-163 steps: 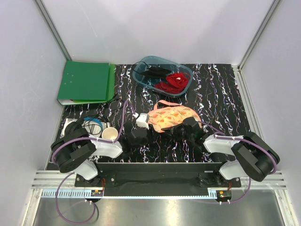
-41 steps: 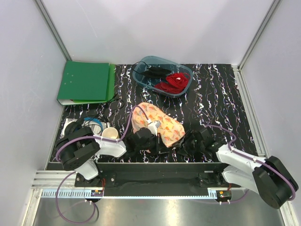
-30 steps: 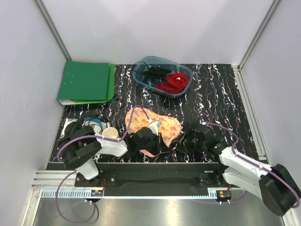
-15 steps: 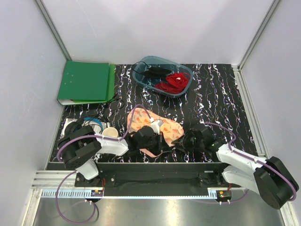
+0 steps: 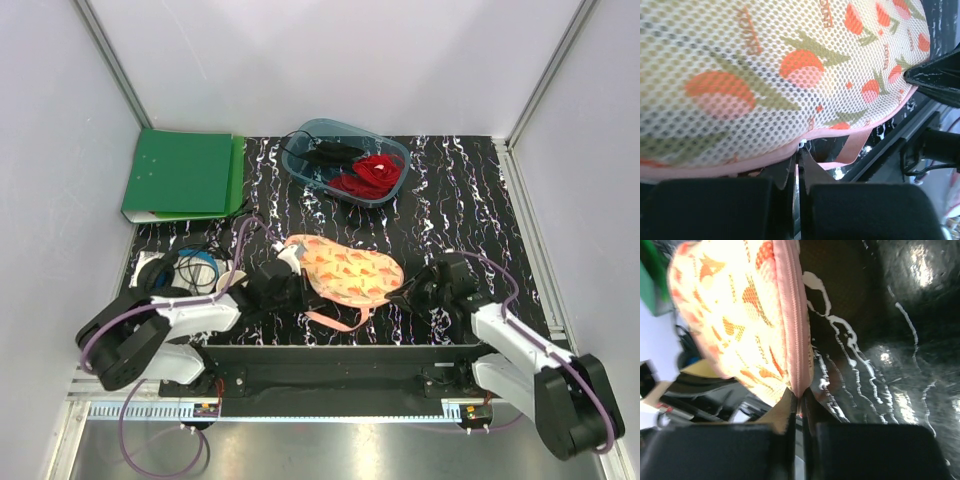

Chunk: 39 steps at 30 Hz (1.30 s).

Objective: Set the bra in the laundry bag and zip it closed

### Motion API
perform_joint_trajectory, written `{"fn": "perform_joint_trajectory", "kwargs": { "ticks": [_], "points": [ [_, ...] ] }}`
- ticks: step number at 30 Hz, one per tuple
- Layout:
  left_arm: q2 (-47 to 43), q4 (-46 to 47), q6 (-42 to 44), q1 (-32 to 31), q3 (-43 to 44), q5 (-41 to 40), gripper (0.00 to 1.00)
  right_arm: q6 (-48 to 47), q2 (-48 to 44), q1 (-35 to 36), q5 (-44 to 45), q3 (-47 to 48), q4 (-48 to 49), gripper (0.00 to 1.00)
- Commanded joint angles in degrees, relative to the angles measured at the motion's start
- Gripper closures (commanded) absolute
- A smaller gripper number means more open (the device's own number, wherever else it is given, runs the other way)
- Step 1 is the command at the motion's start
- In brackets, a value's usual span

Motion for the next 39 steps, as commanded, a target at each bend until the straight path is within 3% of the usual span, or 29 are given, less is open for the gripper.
{"fn": "perform_joint_trajectory", "kwargs": {
  "ticks": [1, 4, 7, 9, 13, 14, 16, 21, 23, 28, 31, 39],
  "points": [
    [-3.3, -6.6, 6.6, 0.0, 1.7, -2.3, 1.0, -13.4, 7.1, -1.6, -2.6, 8.3, -5.0, 0.74],
    [-1.8, -3.1, 4.1, -1.9, 3.4, 0.1, 1.0, -17.5, 9.0, 0.2, -2.1, 14.6, -11.9, 0.48],
    [1.7, 1.0, 0.9, -5.1, 5.4, 1.3, 1.0, -15.4, 5.7, 6.2, 2.9, 18.1, -18.5, 0.35],
    [4.5, 3.0, -1.5, -7.3, 7.2, 1.2, 1.0, -9.5, 2.3, 9.2, 3.0, 17.3, -18.1, 0.34],
    [8.4, 8.9, -4.8, -9.7, 9.8, 1.5, 1.0, 8.2, -4.7, 17.9, 5.1, 8.6, -5.1, 0.32],
    [8.8, 9.4, -5.3, -10.0, 10.4, 1.5, 1.0, 14.2, -6.2, 20.1, 6.7, 5.8, -4.1, 0.32],
    [9.4, 10.5, -6.3, -10.6, 10.7, 1.3, 1.0, 16.6, -10.6, 21.7, 12.2, 4.8, -6.2, 0.27],
    [8.4, 10.6, -6.7, -10.6, 9.1, 0.8, 1.0, 10.3, -14.1, 22.3, 19.9, 8.7, -18.5, 0.24],
    [6.8, 9.9, -6.7, -10.6, 8.0, 0.0, 1.0, 7.5, -13.5, 22.2, 18.9, 9.8, -21.4, 0.24],
    [4.4, 8.8, -7.1, -10.5, 5.7, -2.7, 1.0, 6.8, -9.3, 22.4, 7.8, 7.8, -17.8, 0.23],
    [2.5, 8.3, -7.6, -10.5, 4.2, -4.3, 1.0, 5.7, -8.1, 22.5, 6.3, 6.7, -17.3, 0.23],
    [-1.3, 6.3, -8.0, -10.9, -0.3, -4.5, 1.0, 3.3, 1.7, 19.9, 15.3, 7.7, -10.9, 0.23]
  ]
}}
